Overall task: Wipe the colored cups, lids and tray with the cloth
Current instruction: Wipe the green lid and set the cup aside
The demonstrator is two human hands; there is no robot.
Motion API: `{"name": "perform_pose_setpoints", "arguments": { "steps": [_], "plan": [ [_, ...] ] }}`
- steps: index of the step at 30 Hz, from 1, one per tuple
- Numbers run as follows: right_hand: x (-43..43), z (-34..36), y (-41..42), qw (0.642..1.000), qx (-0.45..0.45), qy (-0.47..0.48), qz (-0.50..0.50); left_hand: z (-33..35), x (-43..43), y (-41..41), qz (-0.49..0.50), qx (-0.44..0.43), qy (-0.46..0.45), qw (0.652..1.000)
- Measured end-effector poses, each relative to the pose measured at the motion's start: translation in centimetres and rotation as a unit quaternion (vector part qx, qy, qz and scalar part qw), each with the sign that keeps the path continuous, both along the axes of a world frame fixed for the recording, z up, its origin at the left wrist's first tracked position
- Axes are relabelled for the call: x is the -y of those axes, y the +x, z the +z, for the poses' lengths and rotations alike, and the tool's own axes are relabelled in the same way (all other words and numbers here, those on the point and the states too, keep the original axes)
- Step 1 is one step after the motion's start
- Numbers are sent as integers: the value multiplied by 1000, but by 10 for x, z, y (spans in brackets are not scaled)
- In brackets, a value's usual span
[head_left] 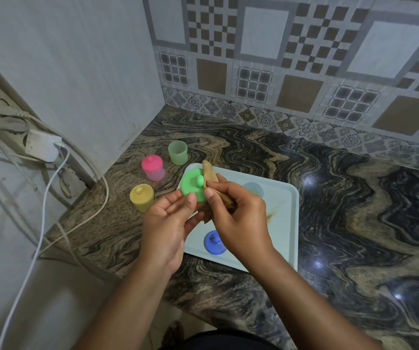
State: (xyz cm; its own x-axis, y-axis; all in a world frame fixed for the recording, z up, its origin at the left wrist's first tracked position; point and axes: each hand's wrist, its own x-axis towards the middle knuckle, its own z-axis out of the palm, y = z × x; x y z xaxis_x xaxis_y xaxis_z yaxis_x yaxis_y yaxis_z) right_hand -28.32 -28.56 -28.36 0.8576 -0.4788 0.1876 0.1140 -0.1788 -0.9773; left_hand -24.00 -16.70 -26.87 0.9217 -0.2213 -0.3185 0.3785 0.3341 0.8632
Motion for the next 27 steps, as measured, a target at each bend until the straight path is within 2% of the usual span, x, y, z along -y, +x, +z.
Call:
{"name": "perform_pose_setpoints", "arguments": {
  "steps": [3,9,17,23,27],
  "plan": [
    [-2,0,-3,999,16,-45,4,0,-1,0,2,0,7,1000],
    [11,7,9,997,-2,-70,-25,1,-4,1,-7,12,21,1000],
    [-3,1,4,997,36,-74,2,2,-1,3,12,-19,-35,999],
    [5,1,7,999,-2,32,-20,3,-6,8,-5,-22,-34,999],
    [9,1,8,997,-24,64,-26,2,-6,8,-18,-6,-31,999]
  ]
}}
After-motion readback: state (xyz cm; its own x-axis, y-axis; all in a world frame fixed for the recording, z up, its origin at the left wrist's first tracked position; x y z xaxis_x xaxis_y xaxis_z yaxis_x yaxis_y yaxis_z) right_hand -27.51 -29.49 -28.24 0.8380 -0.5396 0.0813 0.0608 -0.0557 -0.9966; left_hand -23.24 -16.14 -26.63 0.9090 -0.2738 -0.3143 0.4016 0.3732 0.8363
